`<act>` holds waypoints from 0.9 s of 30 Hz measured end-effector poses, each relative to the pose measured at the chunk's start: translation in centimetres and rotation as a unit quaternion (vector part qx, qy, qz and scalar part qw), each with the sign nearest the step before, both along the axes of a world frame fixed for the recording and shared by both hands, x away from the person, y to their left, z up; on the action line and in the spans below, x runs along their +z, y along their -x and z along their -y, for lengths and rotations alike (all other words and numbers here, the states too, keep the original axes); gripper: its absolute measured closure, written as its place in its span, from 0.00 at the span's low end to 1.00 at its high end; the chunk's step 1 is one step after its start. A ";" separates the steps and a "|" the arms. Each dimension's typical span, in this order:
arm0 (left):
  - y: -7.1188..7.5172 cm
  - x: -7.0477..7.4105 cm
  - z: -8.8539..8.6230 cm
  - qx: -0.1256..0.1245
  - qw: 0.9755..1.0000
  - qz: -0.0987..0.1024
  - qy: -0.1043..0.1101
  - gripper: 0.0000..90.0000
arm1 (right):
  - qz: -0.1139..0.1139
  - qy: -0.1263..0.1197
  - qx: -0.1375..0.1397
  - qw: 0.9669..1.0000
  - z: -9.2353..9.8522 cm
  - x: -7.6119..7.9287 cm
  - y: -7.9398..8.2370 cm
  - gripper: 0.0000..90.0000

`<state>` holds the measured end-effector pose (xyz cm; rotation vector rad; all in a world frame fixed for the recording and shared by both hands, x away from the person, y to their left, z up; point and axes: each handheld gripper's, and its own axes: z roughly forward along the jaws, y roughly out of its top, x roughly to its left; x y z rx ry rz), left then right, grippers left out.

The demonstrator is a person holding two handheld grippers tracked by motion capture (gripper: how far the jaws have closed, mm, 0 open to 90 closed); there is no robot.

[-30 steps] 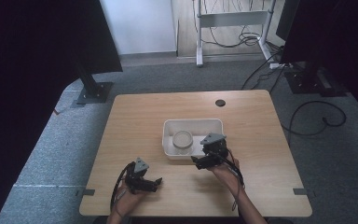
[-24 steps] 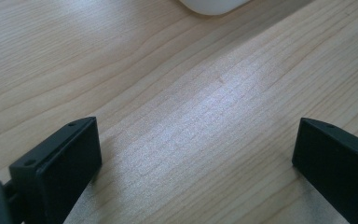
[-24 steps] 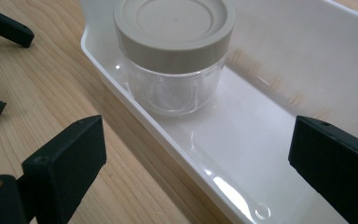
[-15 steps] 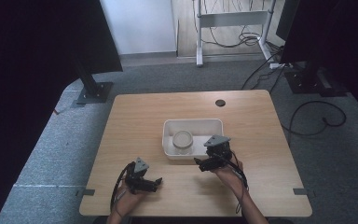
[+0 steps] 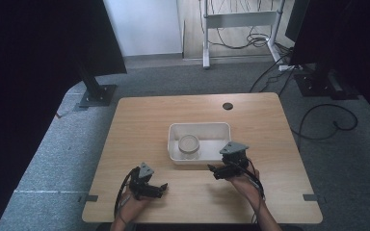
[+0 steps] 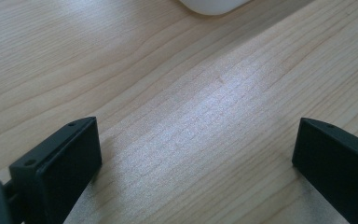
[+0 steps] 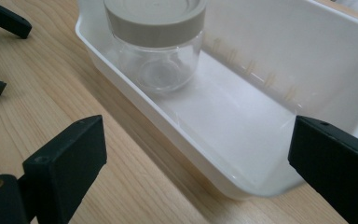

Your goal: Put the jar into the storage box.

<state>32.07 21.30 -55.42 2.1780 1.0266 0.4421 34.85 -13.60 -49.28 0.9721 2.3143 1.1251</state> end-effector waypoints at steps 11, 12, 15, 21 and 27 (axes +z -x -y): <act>0.0 0.0 0.0 0.000 1.000 0.000 -0.001 0.01 | 0.005 -0.004 -0.015 1.000 2.1 0.0 1.0 0.05; 0.0 0.0 0.0 0.000 1.000 0.000 0.000 0.01 | 0.005 -0.003 -0.016 1.000 2.2 -0.1 1.1 0.05; 0.0 0.0 0.0 0.000 1.000 0.000 -0.001 0.01 | 0.006 -0.001 -0.020 1.000 2.8 -0.2 1.4 0.05; 0.0 0.0 0.0 0.000 1.000 0.000 -0.001 0.01 | 0.003 0.002 -0.031 1.000 4.0 -0.7 2.0 0.05; 0.0 0.0 0.0 0.001 1.000 0.000 0.000 0.01 | 0.006 0.002 -0.041 0.999 5.5 -1.3 2.6 0.05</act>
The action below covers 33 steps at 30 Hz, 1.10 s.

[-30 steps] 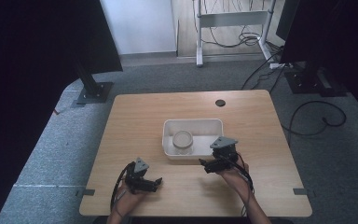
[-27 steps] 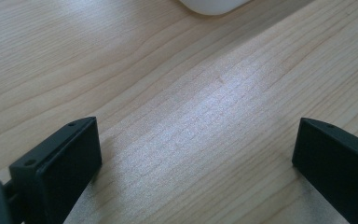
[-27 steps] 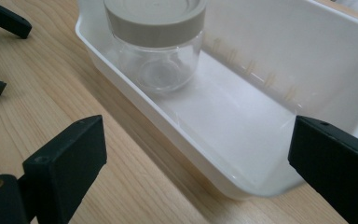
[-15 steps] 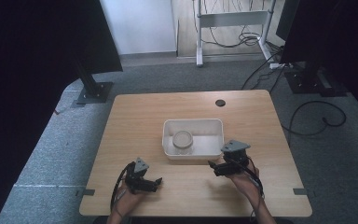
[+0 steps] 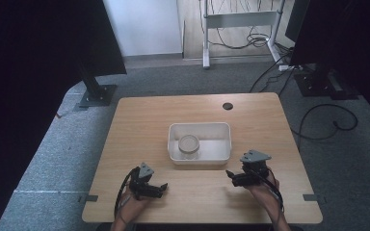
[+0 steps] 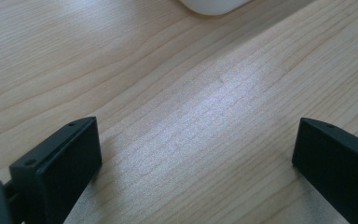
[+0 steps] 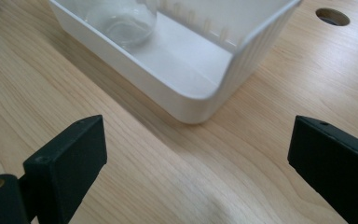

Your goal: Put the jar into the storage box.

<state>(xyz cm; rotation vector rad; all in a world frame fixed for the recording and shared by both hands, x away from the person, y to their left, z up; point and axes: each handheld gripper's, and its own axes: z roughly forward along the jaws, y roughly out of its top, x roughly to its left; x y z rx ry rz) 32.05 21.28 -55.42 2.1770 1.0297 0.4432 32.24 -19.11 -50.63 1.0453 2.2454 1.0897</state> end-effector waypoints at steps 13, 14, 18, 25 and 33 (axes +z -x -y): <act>0.0 0.0 0.0 0.001 1.000 0.000 -0.001 0.01 | -0.009 -0.005 -0.029 1.000 2.6 -1.4 1.4 0.05; 0.0 0.0 0.0 0.001 1.000 0.001 0.000 0.01 | -0.011 -0.005 -0.032 0.999 2.8 -1.5 1.5 0.05; 0.0 0.0 0.0 0.002 1.000 0.000 0.000 0.01 | -0.015 -0.001 -0.040 0.999 3.4 -2.1 1.9 0.05; 0.0 0.0 0.0 0.002 1.000 0.000 0.000 0.01 | -0.027 0.009 -0.054 0.998 4.4 -3.1 2.5 0.05; 0.0 0.0 0.0 0.002 1.000 0.000 0.000 0.01 | -0.053 0.030 -0.071 0.996 5.6 -4.6 3.1 0.05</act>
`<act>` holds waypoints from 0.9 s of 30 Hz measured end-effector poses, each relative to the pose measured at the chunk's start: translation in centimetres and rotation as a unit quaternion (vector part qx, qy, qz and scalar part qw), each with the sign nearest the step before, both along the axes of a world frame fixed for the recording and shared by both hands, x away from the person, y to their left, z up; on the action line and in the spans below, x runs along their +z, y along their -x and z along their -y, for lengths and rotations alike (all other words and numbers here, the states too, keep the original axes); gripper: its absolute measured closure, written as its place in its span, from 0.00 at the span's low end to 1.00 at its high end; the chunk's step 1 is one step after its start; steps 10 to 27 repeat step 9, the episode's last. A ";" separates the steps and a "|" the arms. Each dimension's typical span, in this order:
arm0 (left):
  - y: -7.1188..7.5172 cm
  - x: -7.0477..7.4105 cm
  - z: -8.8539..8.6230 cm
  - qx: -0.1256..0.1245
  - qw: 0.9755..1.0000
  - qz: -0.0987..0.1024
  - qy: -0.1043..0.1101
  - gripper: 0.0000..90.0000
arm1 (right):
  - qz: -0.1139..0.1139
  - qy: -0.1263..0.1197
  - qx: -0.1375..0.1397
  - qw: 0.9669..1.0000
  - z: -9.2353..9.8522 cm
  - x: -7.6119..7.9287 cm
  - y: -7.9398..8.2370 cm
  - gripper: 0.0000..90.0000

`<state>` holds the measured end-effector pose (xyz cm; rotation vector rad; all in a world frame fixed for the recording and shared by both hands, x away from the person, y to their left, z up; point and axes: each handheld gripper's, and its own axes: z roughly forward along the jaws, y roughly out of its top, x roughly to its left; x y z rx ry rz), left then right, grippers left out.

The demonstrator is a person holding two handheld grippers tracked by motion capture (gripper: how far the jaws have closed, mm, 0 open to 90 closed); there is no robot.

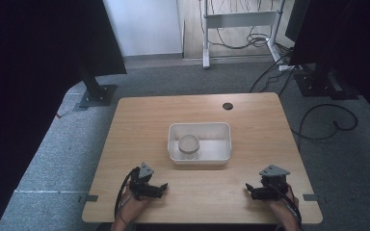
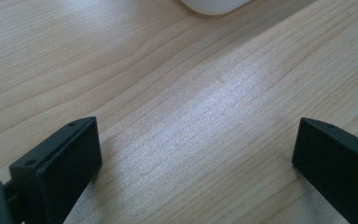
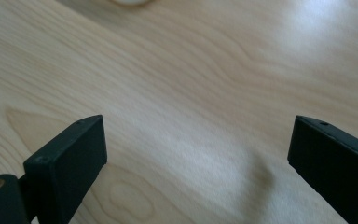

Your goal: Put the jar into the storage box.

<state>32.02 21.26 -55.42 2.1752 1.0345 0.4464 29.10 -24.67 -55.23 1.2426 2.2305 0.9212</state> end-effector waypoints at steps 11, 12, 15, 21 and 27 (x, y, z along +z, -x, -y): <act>0.0 0.0 0.0 0.000 1.000 0.000 0.000 0.01 | -0.016 -0.015 -0.009 1.000 0.6 -0.7 0.3 0.04; 0.0 0.0 0.0 0.000 1.000 0.000 0.000 0.01 | -0.016 -0.015 -0.009 1.000 0.6 -0.7 0.3 0.04; 0.0 0.0 0.0 0.000 1.000 0.000 0.000 0.01 | -0.016 -0.015 -0.009 1.000 0.6 -0.7 0.3 0.04; 0.0 0.0 0.0 0.000 1.000 0.000 0.000 0.01 | -0.016 -0.015 -0.009 1.000 0.6 -0.7 0.3 0.04; 0.0 0.0 0.0 0.000 1.000 0.000 0.000 0.01 | -0.016 -0.015 -0.009 1.000 0.6 -0.7 0.3 0.04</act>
